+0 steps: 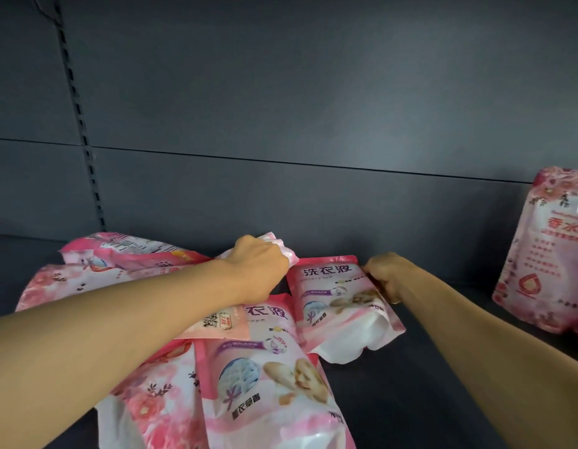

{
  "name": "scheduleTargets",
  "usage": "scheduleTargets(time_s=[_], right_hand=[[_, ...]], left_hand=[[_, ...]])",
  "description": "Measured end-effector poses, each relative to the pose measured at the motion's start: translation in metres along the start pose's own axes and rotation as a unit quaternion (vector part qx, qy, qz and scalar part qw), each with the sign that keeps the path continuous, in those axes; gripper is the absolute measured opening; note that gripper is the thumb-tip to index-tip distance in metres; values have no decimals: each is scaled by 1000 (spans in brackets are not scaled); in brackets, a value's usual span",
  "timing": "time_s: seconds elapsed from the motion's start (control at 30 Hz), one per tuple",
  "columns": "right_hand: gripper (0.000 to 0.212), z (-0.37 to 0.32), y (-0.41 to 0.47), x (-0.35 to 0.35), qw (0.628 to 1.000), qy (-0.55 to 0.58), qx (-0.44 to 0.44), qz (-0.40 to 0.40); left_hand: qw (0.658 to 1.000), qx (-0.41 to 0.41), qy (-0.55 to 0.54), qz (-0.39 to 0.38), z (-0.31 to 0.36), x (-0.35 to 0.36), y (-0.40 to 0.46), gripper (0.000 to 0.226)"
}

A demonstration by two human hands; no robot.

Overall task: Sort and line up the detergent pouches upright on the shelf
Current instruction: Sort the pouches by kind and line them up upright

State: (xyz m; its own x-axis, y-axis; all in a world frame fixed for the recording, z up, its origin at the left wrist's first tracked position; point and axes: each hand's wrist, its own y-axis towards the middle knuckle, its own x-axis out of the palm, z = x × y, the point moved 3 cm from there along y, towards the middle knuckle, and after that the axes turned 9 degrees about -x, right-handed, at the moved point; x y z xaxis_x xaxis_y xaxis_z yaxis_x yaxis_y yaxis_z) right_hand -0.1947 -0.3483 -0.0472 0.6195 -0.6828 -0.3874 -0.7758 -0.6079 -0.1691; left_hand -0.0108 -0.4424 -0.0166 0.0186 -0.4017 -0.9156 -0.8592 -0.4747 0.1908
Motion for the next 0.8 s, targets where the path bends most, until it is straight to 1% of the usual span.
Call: scheduleTargets(time_s=[0.1, 0.17, 0.2, 0.33, 0.37, 0.4, 0.43, 0.53, 0.6, 0.63, 0.7, 0.73, 0.8], right_hand=[[30, 0, -2, -4, 999, 19, -25, 36], [24, -1, -4, -13, 996, 2, -60, 66], [21, 0, -5, -20, 994, 10, -65, 82], [28, 11, -19, -55, 989, 68, -59, 121], [30, 14, -24, -63, 987, 74, -69, 128], [30, 16, -29, -71, 984, 84, -79, 135], [30, 19, -32, -79, 981, 97, -82, 146], [28, 30, -41, -101, 972, 147, -74, 167], [25, 40, -44, -116, 961, 185, -57, 196], [24, 43, -45, -123, 956, 202, -57, 207], [19, 44, -52, -135, 945, 230, -73, 220], [20, 43, -56, -140, 940, 243, -84, 224], [22, 40, -64, -149, 930, 268, -98, 231]], left_hand=[[1000, -8, -15, 4, 0, -2, -3, 53], [1000, -19, -20, 8, 0, -7, -7, 55], [1000, -20, -19, 9, 1, -10, -9, 54], [1000, -10, -13, 12, 9, -15, -13, 51], [1000, -8, -10, 12, 12, -17, -13, 46], [1000, -5, 8, 10, 15, -22, -13, 37], [1000, 6, 23, 11, 20, -26, -13, 29], [997, 66, 30, 18, 40, -40, -16, 54], [994, 102, 28, 41, 50, -43, -14, 56], [991, 118, 27, 57, 55, -41, -12, 53], [984, 151, 48, 81, 64, -34, -7, 35], [981, 170, 45, 88, 69, -31, -6, 28], [970, 215, 19, 108, 80, -28, -5, 25]])
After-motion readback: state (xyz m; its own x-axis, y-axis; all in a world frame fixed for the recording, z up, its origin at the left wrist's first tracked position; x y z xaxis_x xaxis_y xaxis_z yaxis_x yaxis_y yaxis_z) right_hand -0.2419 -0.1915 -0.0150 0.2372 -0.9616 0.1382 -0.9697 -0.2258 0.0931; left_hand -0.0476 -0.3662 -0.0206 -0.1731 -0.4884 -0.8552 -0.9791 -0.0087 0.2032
